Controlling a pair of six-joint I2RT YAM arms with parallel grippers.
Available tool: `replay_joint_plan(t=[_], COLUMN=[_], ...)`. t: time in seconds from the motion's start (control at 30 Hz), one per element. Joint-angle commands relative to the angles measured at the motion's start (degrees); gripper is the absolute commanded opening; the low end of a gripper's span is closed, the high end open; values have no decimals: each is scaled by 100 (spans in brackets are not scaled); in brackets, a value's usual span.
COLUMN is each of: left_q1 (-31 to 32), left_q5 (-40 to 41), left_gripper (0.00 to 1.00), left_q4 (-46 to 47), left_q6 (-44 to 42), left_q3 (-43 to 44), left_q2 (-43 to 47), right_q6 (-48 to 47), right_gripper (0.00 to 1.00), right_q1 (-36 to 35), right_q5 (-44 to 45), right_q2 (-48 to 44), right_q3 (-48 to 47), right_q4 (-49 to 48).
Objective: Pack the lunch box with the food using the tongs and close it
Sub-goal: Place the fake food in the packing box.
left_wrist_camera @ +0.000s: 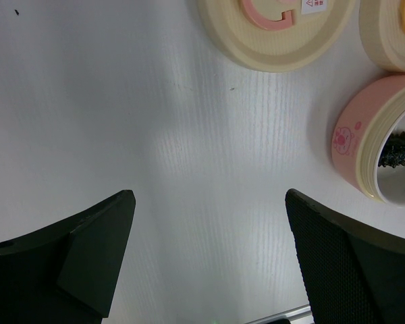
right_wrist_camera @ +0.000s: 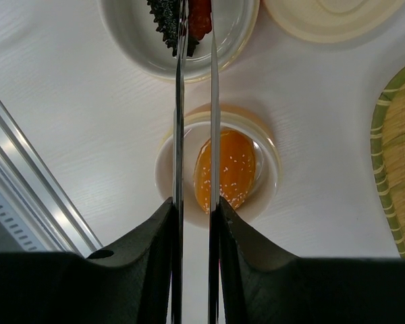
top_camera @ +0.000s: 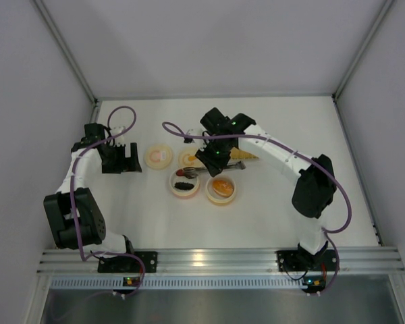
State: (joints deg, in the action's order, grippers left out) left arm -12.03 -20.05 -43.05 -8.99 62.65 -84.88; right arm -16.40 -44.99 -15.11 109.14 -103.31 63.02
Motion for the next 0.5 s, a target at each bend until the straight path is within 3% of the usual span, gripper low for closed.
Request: replay_joint_plan(t=[0.0, 0.1, 0.2, 0.47], left_q1=[-27, -27, -27, -27], left_q5=[-34, -60, -60, -69], left_gripper=[98, 98, 98, 98], left_q4=[200, 165, 148, 60], left_q6=[-24, -6, -6, 12], left_q3=[89, 124, 151, 230], left_q2=[147, 147, 156, 191], right_q6=[-29, -47, -65, 67], right_gripper=[27, 28, 36, 31], right_q1=[-159, -159, -168, -54], right_q5=[-141, -141, -123, -106], right_q2=[-183, -314, -473, -912], right_q3=[-216, -94, 65, 162], right_q4=[26, 34, 26, -194])
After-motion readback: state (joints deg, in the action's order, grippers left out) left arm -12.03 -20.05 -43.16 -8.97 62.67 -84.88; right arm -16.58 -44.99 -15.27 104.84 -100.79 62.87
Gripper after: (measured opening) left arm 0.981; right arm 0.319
